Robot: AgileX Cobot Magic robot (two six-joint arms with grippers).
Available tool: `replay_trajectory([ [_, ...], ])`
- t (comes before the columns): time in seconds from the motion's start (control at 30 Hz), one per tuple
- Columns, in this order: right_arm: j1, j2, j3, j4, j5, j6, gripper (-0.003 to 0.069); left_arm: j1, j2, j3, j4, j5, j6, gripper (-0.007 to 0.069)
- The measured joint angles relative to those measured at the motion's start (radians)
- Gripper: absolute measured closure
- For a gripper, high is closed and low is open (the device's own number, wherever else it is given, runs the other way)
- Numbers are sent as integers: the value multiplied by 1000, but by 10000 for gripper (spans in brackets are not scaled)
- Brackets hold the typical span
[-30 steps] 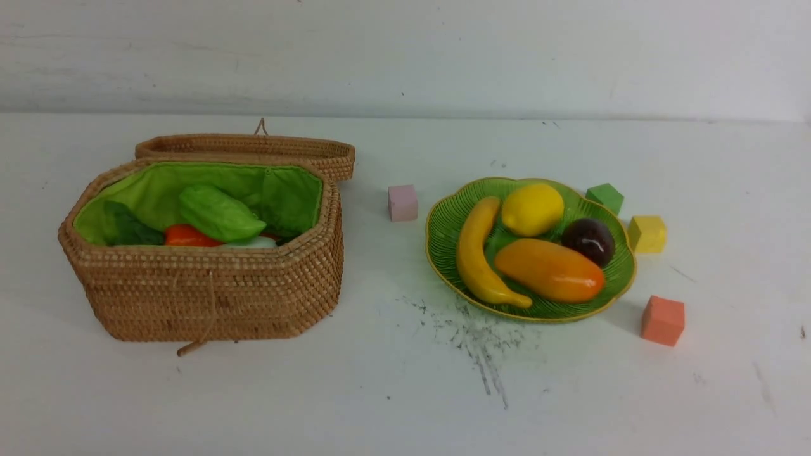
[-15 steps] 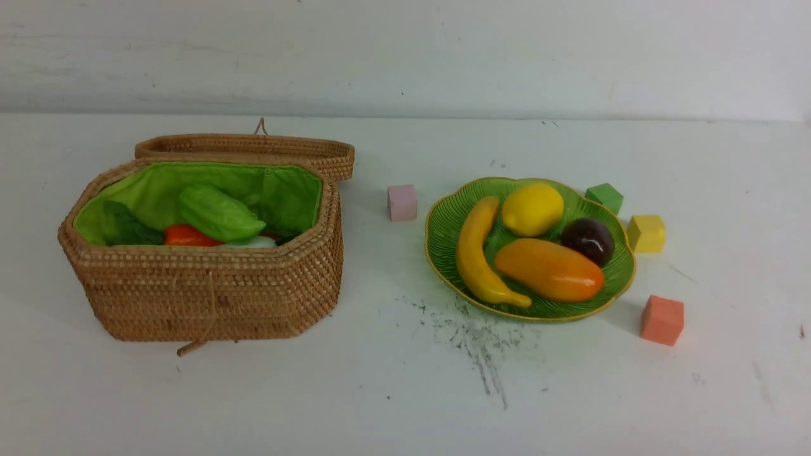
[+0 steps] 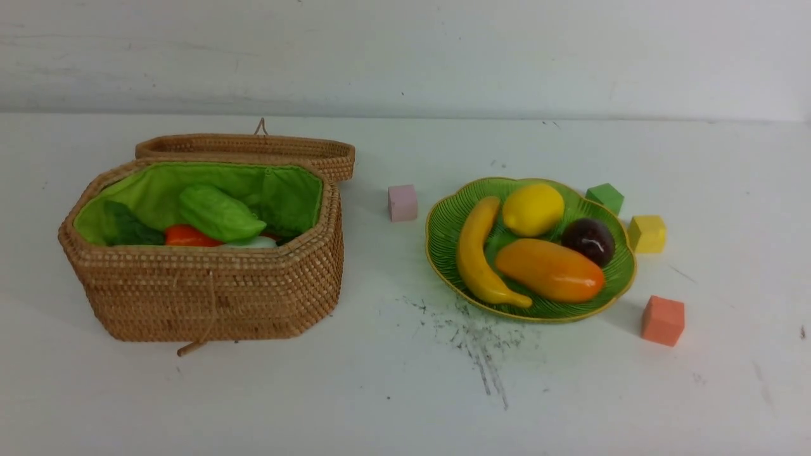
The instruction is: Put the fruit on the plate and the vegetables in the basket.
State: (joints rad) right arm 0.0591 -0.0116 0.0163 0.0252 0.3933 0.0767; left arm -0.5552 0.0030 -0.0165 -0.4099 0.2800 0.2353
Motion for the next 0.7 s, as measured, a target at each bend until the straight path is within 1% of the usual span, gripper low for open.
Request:
replay_trajectory([
  [0.57, 0, 0, 1, -1, -3, 0, 665, 0, 0, 5, 0, -12, 0, 627],
  [0.7, 0, 0, 1, -1, -3, 0, 662, 33, 0, 8, 10, -38, -5, 627],
])
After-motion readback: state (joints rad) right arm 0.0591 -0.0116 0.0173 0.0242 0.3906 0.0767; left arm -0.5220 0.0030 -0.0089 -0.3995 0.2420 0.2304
